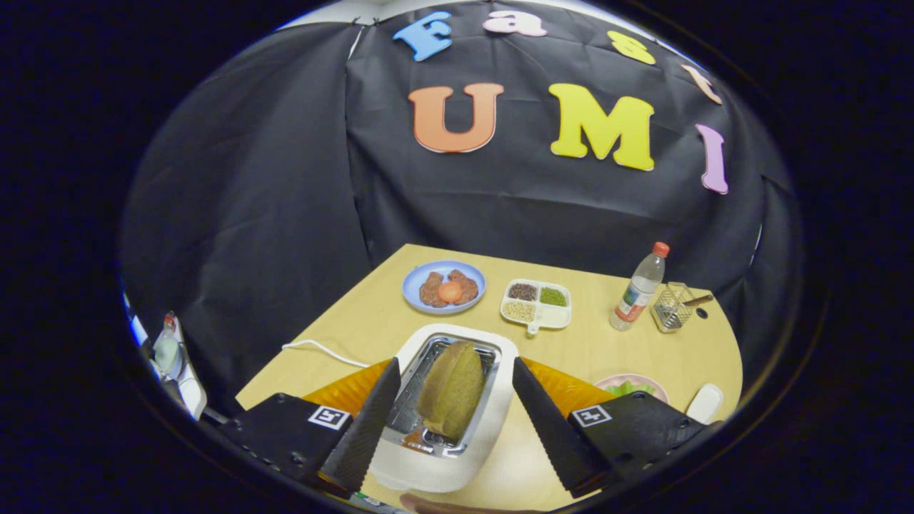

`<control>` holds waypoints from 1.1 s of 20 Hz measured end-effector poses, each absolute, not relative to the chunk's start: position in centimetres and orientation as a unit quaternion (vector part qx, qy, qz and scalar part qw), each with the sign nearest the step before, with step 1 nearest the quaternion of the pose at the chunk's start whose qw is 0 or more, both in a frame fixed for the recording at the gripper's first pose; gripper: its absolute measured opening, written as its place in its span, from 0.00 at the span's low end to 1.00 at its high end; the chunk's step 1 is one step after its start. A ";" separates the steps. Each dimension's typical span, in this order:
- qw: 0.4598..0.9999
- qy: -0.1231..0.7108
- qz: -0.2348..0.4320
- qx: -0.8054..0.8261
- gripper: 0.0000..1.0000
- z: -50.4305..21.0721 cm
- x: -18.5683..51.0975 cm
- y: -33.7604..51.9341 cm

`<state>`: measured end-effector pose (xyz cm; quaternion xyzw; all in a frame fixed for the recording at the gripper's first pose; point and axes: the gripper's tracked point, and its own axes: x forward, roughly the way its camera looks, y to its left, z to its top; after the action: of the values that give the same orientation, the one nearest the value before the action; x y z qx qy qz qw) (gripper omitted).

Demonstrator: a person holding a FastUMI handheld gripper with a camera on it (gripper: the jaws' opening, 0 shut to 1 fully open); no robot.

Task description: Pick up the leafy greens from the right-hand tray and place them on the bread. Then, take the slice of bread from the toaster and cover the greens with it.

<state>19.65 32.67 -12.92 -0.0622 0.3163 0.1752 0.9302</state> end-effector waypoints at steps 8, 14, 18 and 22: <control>0.913 0.389 0.105 -0.059 0.21 -15.5 20.1 31.6; 0.922 0.367 0.118 -0.019 0.08 -10.8 19.5 31.6; 0.932 0.338 0.132 0.010 0.08 -6.2 19.1 30.4; 0.940 0.317 0.122 0.029 0.08 -4.2 19.7 27.1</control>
<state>19.74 27.06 -4.17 0.0291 0.3169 0.1220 0.9401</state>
